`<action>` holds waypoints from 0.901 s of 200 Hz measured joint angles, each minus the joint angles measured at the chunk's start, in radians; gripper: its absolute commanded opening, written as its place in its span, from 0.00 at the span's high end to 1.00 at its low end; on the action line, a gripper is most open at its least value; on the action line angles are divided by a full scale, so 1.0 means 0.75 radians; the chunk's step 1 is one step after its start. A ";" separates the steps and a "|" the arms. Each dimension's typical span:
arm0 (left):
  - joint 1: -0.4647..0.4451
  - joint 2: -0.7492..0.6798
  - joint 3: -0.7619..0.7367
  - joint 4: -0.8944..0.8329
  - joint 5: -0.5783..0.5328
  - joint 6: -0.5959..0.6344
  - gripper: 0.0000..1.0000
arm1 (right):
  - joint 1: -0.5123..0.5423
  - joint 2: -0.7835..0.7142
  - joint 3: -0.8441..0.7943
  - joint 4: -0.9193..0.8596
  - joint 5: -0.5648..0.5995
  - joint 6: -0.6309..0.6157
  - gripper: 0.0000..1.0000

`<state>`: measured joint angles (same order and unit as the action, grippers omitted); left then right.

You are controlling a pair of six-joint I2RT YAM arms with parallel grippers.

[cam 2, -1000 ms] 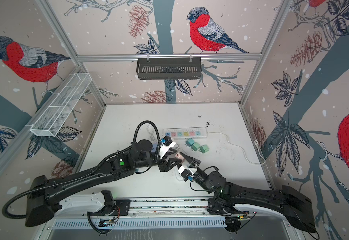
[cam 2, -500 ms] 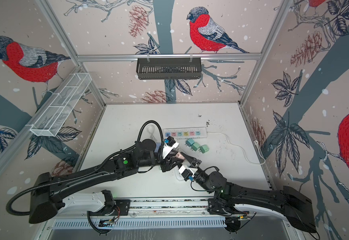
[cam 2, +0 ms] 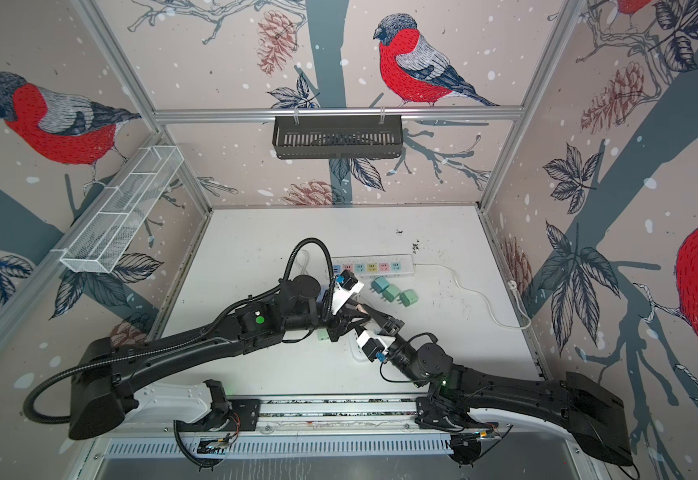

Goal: Insert the plug
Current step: 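Close the left gripper on the pink adapter held by the right gripper, then open the right gripper and pull back while the left gripper holds the adapter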

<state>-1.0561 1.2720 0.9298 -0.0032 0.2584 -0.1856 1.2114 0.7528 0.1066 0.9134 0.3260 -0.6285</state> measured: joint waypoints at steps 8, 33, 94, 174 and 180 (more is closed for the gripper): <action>0.000 0.000 0.000 0.000 0.001 -0.003 1.00 | 0.000 -0.003 -0.003 0.000 0.000 -0.002 0.77; -0.002 0.001 0.004 -0.005 0.000 0.003 1.00 | 0.000 -0.010 -0.009 0.004 -0.009 0.003 0.50; -0.001 -0.130 -0.023 -0.087 -0.310 0.043 1.00 | -0.014 -0.028 -0.021 0.050 -0.011 0.066 0.00; 0.000 -0.420 -0.282 0.028 -0.743 0.123 1.00 | -0.217 -0.146 -0.064 0.078 -0.022 0.253 0.00; 0.000 -0.427 -0.295 0.037 -0.727 0.153 1.00 | -0.252 -0.159 -0.061 0.071 -0.008 0.295 0.00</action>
<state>-1.0561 0.9520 0.7086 0.0242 -0.2871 -0.0708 1.0222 0.6334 0.0608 0.9668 0.3202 -0.4072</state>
